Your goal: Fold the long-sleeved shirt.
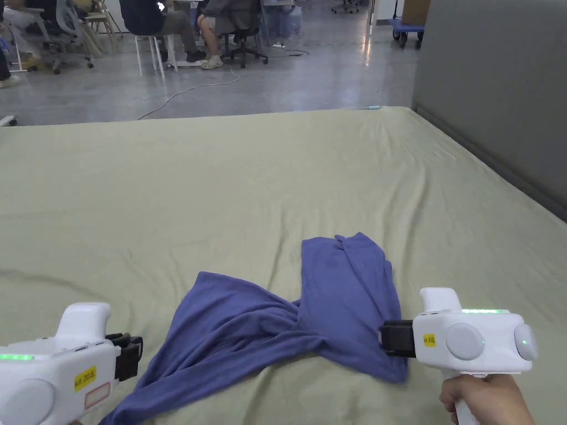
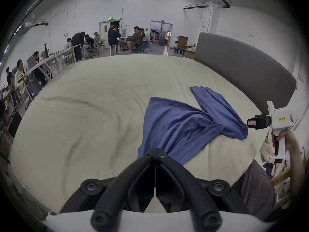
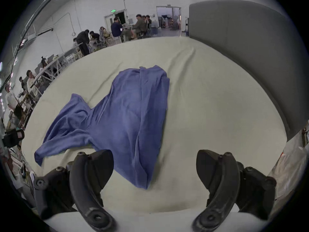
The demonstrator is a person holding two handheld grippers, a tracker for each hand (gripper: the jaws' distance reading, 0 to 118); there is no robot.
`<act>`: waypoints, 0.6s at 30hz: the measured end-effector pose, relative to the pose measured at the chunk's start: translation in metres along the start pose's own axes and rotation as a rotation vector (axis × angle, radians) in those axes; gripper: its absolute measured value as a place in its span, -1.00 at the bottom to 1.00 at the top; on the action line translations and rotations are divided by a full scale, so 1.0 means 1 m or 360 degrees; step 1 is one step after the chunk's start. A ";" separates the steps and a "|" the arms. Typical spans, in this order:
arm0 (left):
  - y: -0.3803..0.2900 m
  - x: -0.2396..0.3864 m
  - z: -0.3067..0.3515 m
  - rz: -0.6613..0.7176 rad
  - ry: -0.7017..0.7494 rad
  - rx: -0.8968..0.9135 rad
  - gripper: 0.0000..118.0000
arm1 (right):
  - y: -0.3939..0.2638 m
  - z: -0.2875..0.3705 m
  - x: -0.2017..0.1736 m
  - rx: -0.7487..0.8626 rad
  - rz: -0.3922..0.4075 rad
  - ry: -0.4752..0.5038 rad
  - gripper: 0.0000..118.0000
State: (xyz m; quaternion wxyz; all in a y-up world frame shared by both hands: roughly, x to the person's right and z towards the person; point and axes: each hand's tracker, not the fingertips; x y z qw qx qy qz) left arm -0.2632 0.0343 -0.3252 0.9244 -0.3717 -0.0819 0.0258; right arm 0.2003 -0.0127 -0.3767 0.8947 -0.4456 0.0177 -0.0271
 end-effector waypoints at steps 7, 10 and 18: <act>0.085 0.008 -0.092 -0.0113 -0.0048 -0.0030 -0.52 | 0.019 -0.057 -0.007 -0.0189 0.0045 -0.0051 -0.19; 0.113 0.014 -0.154 -0.0148 -0.0058 -0.0255 0.88 | 0.011 -0.057 -0.010 -0.0121 -0.0021 0.0090 -0.82; 0.137 0.026 -0.264 -0.0393 0.0086 -0.0507 0.94 | 0.010 -0.061 -0.007 -0.0144 0.0030 0.0030 -0.87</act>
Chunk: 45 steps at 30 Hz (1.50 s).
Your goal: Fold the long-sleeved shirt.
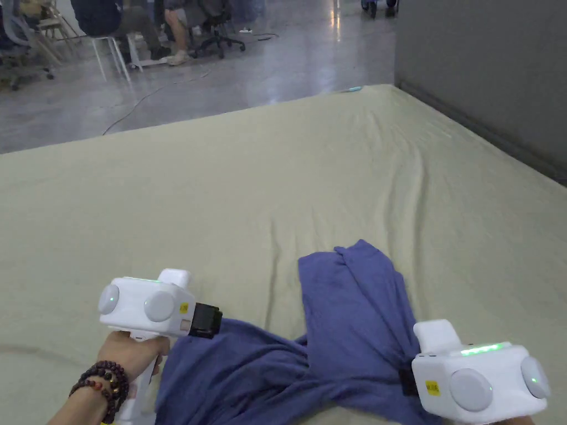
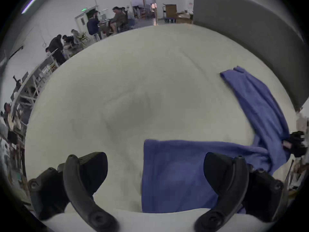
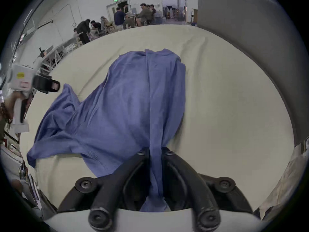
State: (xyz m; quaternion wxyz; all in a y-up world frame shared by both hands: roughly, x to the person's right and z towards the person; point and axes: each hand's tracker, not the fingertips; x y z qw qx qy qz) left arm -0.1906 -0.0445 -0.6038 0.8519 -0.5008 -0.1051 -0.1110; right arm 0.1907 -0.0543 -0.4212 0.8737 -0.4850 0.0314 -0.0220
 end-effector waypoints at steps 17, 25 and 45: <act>-0.002 0.011 0.054 0.0029 -0.0039 0.0296 -0.99 | 0.036 0.028 0.002 0.0151 0.0007 0.0056 -0.87; 0.063 -0.071 0.236 0.0263 0.0042 0.0844 -0.99 | 0.207 0.132 -0.020 0.0623 0.0287 0.0092 -0.88; 0.155 -0.123 0.389 0.0358 0.0315 0.1150 -0.99 | 0.413 0.233 -0.068 0.0886 0.0310 0.0156 -0.88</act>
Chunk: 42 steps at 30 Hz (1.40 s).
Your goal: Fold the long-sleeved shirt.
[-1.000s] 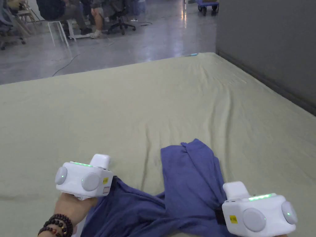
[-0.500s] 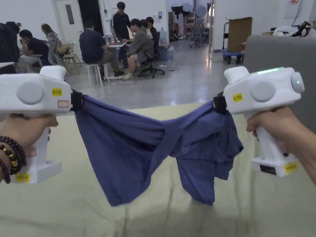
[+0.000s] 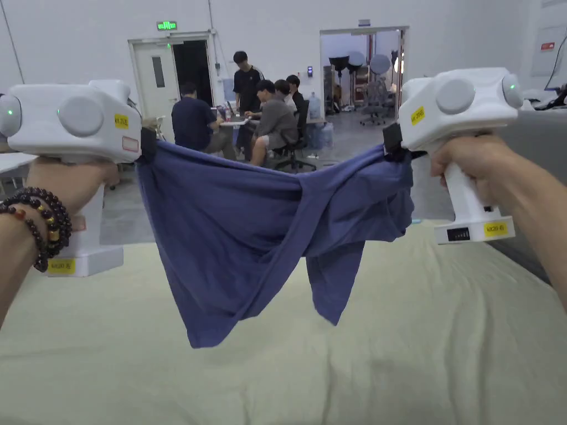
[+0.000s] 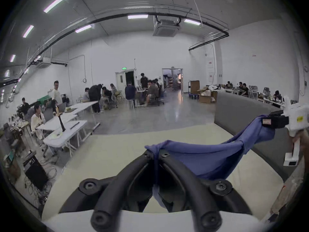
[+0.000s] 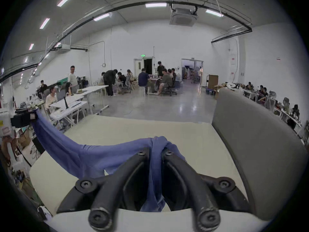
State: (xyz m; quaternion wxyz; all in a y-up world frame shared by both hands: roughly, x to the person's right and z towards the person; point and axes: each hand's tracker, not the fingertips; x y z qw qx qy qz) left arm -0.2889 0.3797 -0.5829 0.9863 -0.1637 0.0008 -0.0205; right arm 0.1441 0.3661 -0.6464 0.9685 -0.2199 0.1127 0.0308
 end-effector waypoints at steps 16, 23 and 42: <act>-0.308 0.017 -0.083 0.0053 -0.0081 -0.0738 -0.99 | -0.315 -0.116 -0.007 -0.0720 -0.0117 0.0018 -0.88; -0.327 0.007 -0.005 0.0239 -0.0203 -0.0603 -0.99 | -0.324 -0.034 -0.011 -0.0589 -0.0178 0.0017 -0.88; -0.500 0.029 0.155 0.0067 -0.0395 -0.0909 -0.99 | -0.499 0.095 -0.040 -0.0861 -0.0040 -0.0007 -0.88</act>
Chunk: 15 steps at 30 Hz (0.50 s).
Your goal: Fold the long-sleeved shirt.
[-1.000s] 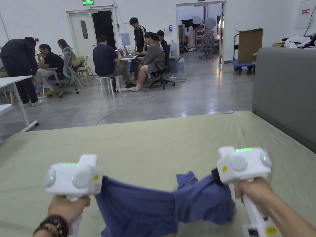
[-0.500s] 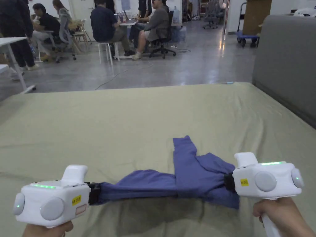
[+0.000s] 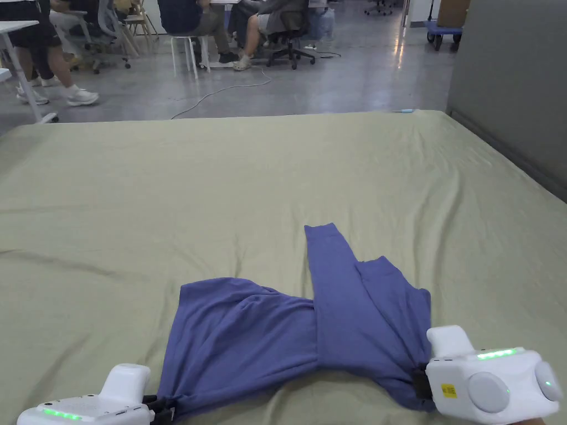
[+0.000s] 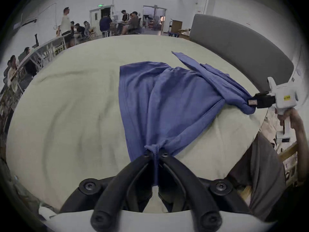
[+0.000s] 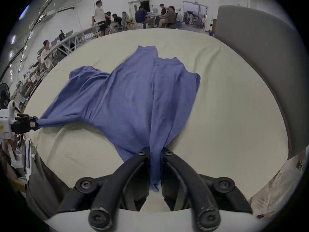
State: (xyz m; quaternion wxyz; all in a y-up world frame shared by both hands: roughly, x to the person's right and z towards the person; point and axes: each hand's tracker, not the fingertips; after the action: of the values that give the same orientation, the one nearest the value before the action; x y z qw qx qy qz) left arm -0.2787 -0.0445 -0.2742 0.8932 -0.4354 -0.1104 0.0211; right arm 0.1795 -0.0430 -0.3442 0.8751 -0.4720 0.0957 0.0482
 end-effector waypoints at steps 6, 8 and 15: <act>0.011 0.013 0.008 -0.0078 0.0061 -0.0043 1.00 | 0.000 0.037 0.010 0.0138 -0.0067 -0.0083 0.82; 0.017 0.015 0.025 -0.0130 0.0009 0.0099 0.94 | 0.001 0.058 0.015 0.0261 -0.0105 -0.0086 0.82; 0.028 0.019 0.023 -0.0047 0.0072 0.0131 -1.00 | 0.006 0.072 0.020 0.0259 -0.0157 -0.0093 -1.00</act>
State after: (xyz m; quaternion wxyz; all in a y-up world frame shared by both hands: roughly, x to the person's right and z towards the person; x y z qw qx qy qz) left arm -0.2637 -0.0068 -0.2786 0.9128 -0.3970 -0.0956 0.0025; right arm 0.2064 0.0202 -0.3148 0.9142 -0.4020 0.0502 0.0109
